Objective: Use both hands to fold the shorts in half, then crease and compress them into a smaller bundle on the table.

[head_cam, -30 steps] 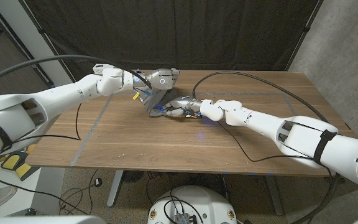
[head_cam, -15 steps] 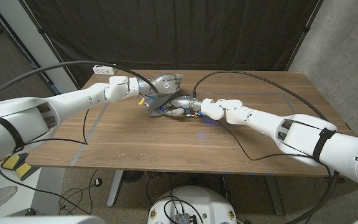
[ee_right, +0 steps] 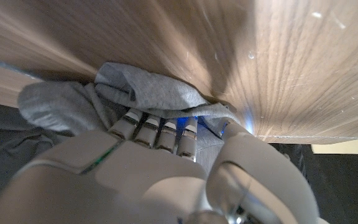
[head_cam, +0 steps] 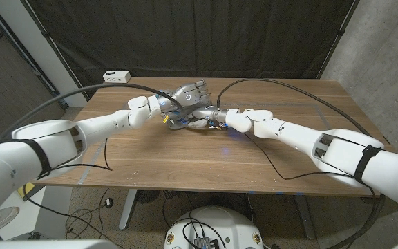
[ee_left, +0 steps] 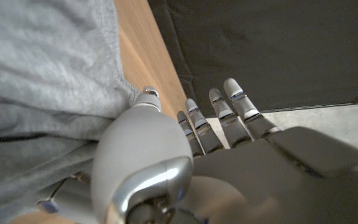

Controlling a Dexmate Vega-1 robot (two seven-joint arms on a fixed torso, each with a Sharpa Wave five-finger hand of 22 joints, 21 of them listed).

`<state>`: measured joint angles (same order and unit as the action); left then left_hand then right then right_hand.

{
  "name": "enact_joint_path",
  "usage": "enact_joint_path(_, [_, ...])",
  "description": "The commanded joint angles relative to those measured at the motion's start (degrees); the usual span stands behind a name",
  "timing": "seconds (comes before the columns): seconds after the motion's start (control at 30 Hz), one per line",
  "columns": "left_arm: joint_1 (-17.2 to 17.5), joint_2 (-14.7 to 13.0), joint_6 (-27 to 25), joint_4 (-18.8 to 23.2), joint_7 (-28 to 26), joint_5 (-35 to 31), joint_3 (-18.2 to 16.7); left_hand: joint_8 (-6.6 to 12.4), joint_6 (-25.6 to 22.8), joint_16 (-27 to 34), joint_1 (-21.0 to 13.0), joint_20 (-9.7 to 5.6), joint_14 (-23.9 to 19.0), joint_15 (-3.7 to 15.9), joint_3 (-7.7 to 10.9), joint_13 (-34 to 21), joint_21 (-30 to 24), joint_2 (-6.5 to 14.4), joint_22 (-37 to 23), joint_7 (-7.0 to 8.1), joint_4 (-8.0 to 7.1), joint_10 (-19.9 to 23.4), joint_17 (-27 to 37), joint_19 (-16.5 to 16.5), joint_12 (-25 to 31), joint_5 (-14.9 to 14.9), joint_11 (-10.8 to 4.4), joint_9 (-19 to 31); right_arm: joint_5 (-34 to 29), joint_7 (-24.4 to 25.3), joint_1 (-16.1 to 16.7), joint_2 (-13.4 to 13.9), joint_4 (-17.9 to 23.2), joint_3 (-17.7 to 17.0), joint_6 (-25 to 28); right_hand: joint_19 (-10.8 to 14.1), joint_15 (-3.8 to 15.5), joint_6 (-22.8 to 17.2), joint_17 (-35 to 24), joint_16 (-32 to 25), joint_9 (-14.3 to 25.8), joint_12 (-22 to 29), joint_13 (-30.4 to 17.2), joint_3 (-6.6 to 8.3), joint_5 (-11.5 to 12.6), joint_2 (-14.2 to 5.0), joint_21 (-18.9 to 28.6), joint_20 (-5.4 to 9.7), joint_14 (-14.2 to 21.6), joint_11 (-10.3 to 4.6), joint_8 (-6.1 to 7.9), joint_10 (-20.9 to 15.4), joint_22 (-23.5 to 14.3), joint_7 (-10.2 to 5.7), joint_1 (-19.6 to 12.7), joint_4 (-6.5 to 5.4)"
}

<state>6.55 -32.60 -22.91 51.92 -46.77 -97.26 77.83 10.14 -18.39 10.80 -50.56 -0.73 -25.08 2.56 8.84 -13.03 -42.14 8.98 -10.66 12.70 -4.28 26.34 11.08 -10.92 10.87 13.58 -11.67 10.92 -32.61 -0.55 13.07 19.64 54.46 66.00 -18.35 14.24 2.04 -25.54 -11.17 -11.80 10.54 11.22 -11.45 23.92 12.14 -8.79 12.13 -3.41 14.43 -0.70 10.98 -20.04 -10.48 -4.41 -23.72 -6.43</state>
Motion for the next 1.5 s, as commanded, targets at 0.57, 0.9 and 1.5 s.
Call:
enact_joint_path(0.57, [4.1,-3.3,-13.2,6.4,4.4,4.6,1.1,0.32,0.9,0.1,1.6,-0.09,1.1,9.89,0.06,0.2,0.3,-0.1,-0.1,0.01,-0.79,-0.8,0.0,0.0,0.4,0.2,-0.1,-0.1,-3.2,-6.1,8.0,11.2,27.8,-9.2,10.6,0.7,2.32,1.5,-0.2,0.2,0.2,-0.2,0.0,-1.81,-0.1,4.38,-0.1,-1.43,-0.3,0.19,-0.35,1.4,0.1,0.24,1.6,0.96])
enact_joint_path(0.9, [7.7,-7.9,-14.0,15.1,7.3,3.4,-3.7,0.6,0.5,0.1,1.7,-0.12,1.2,9.9,0.06,0.4,0.4,-0.5,0.0,0.0,-0.64,-0.5,-0.1,-0.1,0.7,0.2,-0.12,-0.1,-6.3,-9.6,13.8,17.3,39.4,-13.6,19.3,1.4,2.39,1.3,0.0,0.2,0.2,-0.1,0.0,-1.52,0.3,4.74,0.1,-1.63,-0.1,0.05,-0.15,1.3,0.1,0.3,0.9,1.94])
enact_joint_path(1.5, [22.0,-11.8,-16.2,33.8,10.7,14.1,-20.5,0.91,-0.7,0.4,4.7,0.91,1.5,9.4,-0.93,0.7,0.6,-1.0,0.0,0.02,-2.02,-0.6,-0.1,-0.6,0.9,-0.1,0.23,-0.1,-4.6,-5.8,22.7,20.0,47.8,-21.2,28.2,2.2,2.42,1.0,0.1,0.2,0.2,0.0,0.0,-1.08,0.7,4.88,0.3,-1.47,0.1,-0.08,0.07,1.2,0.1,0.28,0.2,2.94])
